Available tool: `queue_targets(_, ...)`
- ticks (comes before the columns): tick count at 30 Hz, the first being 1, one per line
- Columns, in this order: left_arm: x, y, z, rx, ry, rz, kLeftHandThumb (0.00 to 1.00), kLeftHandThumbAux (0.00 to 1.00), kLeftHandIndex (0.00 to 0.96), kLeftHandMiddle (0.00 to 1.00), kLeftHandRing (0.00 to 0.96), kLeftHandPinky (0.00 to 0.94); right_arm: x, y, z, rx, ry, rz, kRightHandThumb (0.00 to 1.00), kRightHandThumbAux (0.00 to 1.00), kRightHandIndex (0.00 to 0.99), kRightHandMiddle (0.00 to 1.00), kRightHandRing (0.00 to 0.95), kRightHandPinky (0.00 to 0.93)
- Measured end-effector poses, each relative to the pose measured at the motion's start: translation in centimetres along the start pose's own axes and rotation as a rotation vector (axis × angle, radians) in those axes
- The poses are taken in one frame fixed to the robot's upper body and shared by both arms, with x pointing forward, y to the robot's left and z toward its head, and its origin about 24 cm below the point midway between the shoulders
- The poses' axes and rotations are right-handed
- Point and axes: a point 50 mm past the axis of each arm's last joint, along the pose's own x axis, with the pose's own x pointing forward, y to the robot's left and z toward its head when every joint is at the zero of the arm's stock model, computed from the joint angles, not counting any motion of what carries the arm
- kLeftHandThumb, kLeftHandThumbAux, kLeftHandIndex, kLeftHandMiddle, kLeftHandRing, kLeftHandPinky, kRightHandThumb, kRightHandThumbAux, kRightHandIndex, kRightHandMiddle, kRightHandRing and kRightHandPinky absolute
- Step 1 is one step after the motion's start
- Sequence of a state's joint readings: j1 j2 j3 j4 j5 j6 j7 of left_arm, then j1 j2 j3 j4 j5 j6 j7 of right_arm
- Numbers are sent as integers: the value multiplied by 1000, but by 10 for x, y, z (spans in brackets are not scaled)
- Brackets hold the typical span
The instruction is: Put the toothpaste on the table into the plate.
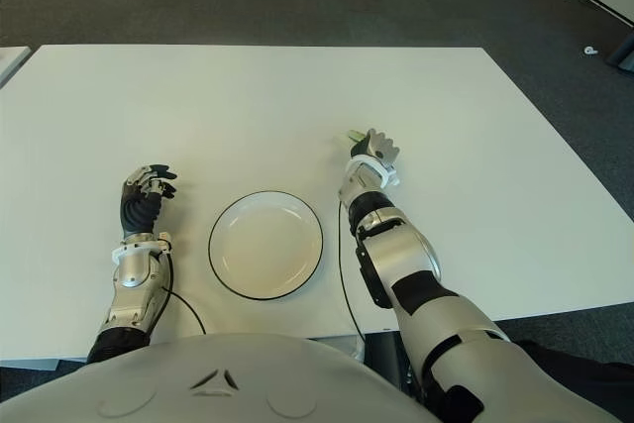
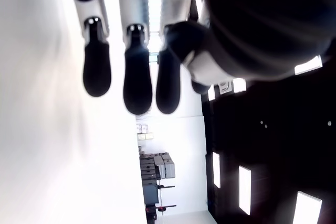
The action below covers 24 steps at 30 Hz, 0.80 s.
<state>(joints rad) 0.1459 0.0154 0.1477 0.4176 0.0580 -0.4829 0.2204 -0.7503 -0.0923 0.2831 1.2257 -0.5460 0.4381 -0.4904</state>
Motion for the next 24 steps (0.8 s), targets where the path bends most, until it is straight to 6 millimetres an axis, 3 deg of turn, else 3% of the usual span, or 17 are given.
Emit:
queue_targets(13, 0, 1, -1, -8, 0, 6, 835, 678, 411, 489, 603, 596, -2, 2, -2, 95, -41, -47, 702, 717, 435, 803, 803, 822)
queue_targets(24, 0, 1, -1, 3, -5, -2, 835, 679, 406, 495, 618, 603, -10, 3, -10, 249, -263, -124, 707, 719, 436, 808, 818, 840)
